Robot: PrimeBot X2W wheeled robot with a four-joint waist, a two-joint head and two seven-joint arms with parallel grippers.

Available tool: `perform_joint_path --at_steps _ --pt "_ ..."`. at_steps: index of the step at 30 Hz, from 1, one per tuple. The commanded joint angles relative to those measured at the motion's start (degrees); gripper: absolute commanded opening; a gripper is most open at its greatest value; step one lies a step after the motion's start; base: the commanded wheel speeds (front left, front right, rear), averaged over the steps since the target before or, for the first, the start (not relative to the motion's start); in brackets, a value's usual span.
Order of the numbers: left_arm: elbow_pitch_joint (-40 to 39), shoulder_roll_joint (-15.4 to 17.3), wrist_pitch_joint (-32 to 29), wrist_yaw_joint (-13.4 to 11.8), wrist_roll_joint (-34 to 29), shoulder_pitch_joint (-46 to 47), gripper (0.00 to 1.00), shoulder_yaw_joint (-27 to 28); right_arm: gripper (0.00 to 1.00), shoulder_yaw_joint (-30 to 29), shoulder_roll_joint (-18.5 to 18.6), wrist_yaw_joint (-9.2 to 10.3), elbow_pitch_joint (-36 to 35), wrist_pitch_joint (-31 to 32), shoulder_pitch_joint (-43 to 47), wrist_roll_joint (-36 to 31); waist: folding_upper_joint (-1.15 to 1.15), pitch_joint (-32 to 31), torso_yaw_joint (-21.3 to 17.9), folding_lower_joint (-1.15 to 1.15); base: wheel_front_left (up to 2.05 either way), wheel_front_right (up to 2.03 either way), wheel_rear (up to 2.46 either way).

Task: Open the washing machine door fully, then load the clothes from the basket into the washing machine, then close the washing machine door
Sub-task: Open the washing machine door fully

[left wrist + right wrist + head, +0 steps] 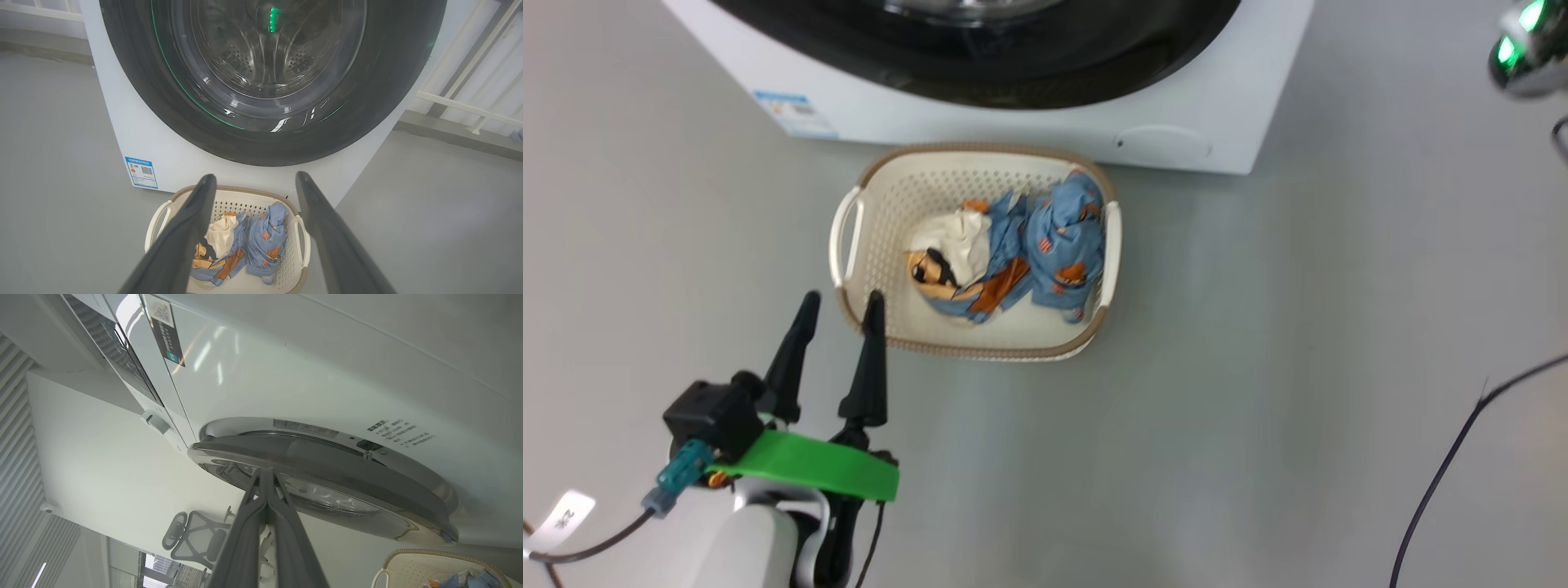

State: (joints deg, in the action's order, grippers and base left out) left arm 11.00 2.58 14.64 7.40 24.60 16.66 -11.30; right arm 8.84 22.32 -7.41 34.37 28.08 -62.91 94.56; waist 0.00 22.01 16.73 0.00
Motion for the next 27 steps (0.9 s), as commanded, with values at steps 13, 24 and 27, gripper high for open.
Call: perform_joint_path --at_steps 13,24,27 --pt "-4.52 0.36 0.36 0.09 1.78 3.74 1.00 -1.79 0.00 4.60 -0.64 -0.08 4.68 3.53 -14.28 -5.15 0.00 8.71 6.50 0.00 0.00 0.00 0.00" --pt "-5.83 0.31 0.36 0.09 4.87 5.77 1.00 -3.46 0.00 7.04 -1.13 -0.08 8.34 4.53 -21.37 -7.90 0.00 12.94 9.15 0.00 0.00 0.00 0.00" --pt "-6.13 0.31 0.36 0.09 5.22 6.10 1.00 -3.67 0.00 7.43 -1.31 -0.08 8.91 4.43 -22.35 -8.28 0.00 13.30 9.46 0.00 0.00 0.00 0.00"
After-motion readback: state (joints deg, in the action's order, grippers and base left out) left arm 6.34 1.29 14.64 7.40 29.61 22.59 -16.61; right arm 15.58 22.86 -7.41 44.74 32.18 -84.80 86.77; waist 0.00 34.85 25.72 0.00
